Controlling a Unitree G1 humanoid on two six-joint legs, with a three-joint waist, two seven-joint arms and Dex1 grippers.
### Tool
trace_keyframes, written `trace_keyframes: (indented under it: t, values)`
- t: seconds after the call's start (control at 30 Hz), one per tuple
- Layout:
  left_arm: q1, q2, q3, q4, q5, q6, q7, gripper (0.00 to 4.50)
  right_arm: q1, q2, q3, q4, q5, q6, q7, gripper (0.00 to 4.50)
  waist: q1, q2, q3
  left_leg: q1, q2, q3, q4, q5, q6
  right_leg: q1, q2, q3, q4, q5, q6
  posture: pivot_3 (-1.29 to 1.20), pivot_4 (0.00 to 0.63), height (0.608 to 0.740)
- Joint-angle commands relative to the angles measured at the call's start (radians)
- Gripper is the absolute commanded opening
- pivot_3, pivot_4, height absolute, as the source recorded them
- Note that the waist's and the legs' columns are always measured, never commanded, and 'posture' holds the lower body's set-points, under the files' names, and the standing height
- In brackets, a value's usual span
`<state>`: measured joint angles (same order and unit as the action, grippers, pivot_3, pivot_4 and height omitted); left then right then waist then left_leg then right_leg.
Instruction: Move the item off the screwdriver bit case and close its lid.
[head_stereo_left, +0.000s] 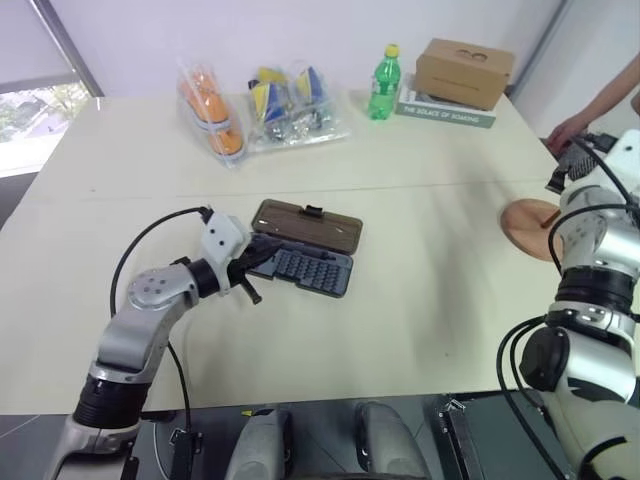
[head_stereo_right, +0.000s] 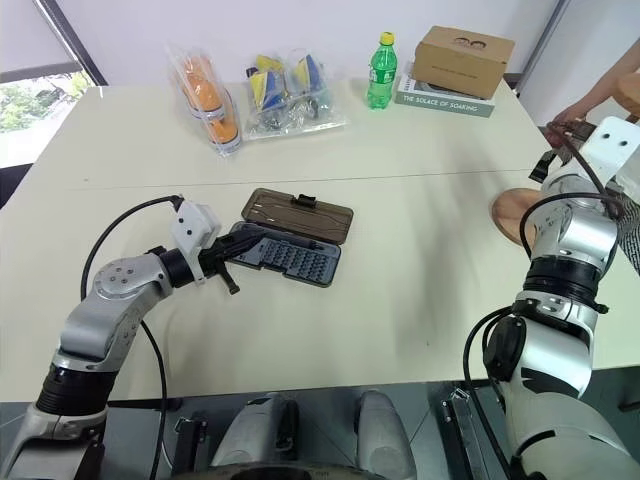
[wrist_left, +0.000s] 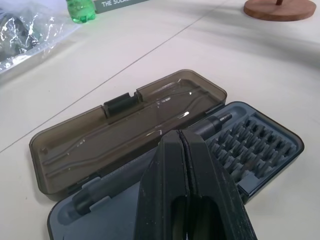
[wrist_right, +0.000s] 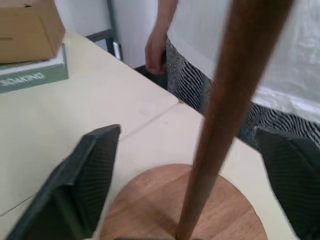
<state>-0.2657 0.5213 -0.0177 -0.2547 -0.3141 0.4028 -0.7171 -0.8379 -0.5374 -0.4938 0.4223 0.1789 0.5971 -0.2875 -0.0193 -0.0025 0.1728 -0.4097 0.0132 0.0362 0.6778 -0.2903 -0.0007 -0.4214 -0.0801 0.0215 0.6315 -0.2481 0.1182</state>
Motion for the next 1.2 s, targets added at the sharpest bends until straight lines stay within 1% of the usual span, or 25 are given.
trace_keyframes:
  t: [0.03, 0.2, 0.33, 0.43, 0.53, 0.6, 0.7, 0.8, 0.87, 0.97, 1.03, 1.2]
  values:
    - [-0.008, 0.005, 0.020, -0.015, -0.004, -0.022, 0.002, 0.00, 0.045, 0.011, 0.017, -0.254, 0.006, 0.106, -0.007, 4.48, 0.001, 0.000, 0.000, 0.000, 0.000, 0.000, 0.000, 0.000, 0.000, 0.000, 0.000, 0.000, 0.000, 0.000, 0.000, 0.00, 0.150, 0.740]
    - [-0.002, 0.015, 0.035, -0.018, -0.013, -0.016, -0.003, 0.00, 0.133, 0.101, -0.005, -0.593, 0.027, 0.343, -0.049, 4.48, 0.002, 0.000, 0.000, 0.000, 0.002, -0.001, 0.000, 0.000, 0.000, 0.000, 0.000, 0.000, 0.000, 0.000, 0.000, 0.00, 0.150, 0.740]
    - [-0.008, 0.026, 0.040, -0.007, -0.016, -0.015, -0.012, 0.00, 0.177, 0.179, -0.016, -0.851, 0.014, 0.637, -0.084, 4.48, 0.004, 0.000, 0.000, 0.000, 0.002, -0.001, 0.000, 0.000, 0.000, -0.001, 0.000, 0.000, 0.001, 0.000, 0.000, 0.00, 0.150, 0.740]
    - [-0.027, 0.033, 0.040, 0.012, -0.017, -0.017, -0.025, 0.00, 0.180, 0.200, 0.030, -0.937, 0.062, 0.788, -0.004, 4.48, 0.004, 0.000, 0.000, 0.000, 0.002, -0.001, 0.000, 0.000, 0.000, -0.001, 0.000, 0.000, 0.001, 0.000, 0.000, 0.00, 0.150, 0.740]
    - [-0.055, 0.040, 0.038, 0.043, -0.014, -0.027, -0.040, 0.00, 0.170, 0.195, 0.098, -0.963, 0.141, 0.853, 0.130, 4.48, 0.003, 0.000, 0.000, 0.000, 0.001, -0.001, 0.000, 0.000, 0.000, 0.000, 0.000, 0.000, 0.001, 0.000, 0.000, 0.00, 0.150, 0.740]
    - [-0.077, 0.043, 0.039, 0.066, -0.011, -0.034, -0.049, 0.00, 0.168, 0.189, 0.132, -0.966, 0.173, 0.834, 0.201, 4.48, 0.000, 0.000, 0.000, 0.000, 0.000, -0.001, 0.000, 0.000, 0.000, -0.001, 0.001, -0.001, 0.001, 0.000, 0.000, 0.00, 0.150, 0.740]
    - [-0.104, 0.048, 0.051, 0.092, -0.015, -0.036, -0.057, 0.00, 0.178, 0.142, 0.185, -0.947, 0.237, 0.804, 0.339, 4.48, 0.001, 0.000, 0.000, 0.000, 0.000, -0.001, 0.000, 0.000, 0.000, -0.001, 0.001, -0.001, 0.001, 0.000, 0.000, 0.00, 0.150, 0.740]
    - [-0.104, 0.059, 0.068, 0.097, -0.025, -0.032, -0.062, 0.00, 0.207, 0.001, 0.339, -0.948, 0.249, 0.716, 0.491, 4.48, 0.004, 0.000, 0.000, -0.001, 0.000, -0.001, 0.000, 0.000, 0.001, -0.001, 0.001, -0.001, 0.000, 0.000, 0.000, 0.00, 0.150, 0.740]
    - [-0.091, 0.066, 0.073, 0.088, -0.028, -0.030, -0.067, 0.00, 0.223, -0.059, 0.411, -0.948, 0.251, 0.657, 0.565, 4.48, 0.003, -0.001, 0.000, -0.001, -0.001, -0.001, 0.000, -0.001, 0.001, -0.001, 0.000, -0.001, -0.001, 0.000, 0.000, 0.00, 0.150, 0.740]
    - [-0.078, 0.075, 0.077, 0.079, -0.032, -0.026, -0.069, 0.00, 0.232, -0.098, 0.475, -0.931, 0.234, 0.577, 0.629, 4.48, 0.001, -0.002, 0.000, -0.001, 0.000, -0.001, 0.000, -0.001, 0.001, -0.001, 0.001, -0.001, -0.001, 0.000, 0.000, 0.00, 0.150, 0.740]
    - [-0.078, 0.077, 0.081, 0.080, -0.034, -0.023, -0.066, 0.00, 0.231, -0.105, 0.507, -0.909, 0.215, 0.532, 0.652, 4.48, 0.001, -0.002, 0.001, -0.001, 0.000, -0.001, 0.000, -0.001, 0.001, -0.001, 0.001, -0.001, -0.001, 0.000, 0.000, 0.00, 0.150, 0.740]
    - [-0.083, 0.079, 0.085, 0.087, -0.043, -0.018, -0.068, 0.00, 0.219, -0.109, 0.546, -0.855, 0.190, 0.467, 0.691, 4.48, 0.005, -0.003, 0.001, -0.001, 0.000, -0.001, 0.001, -0.001, 0.001, -0.001, 0.001, -0.001, -0.001, 0.000, 0.000, 0.00, 0.150, 0.740]
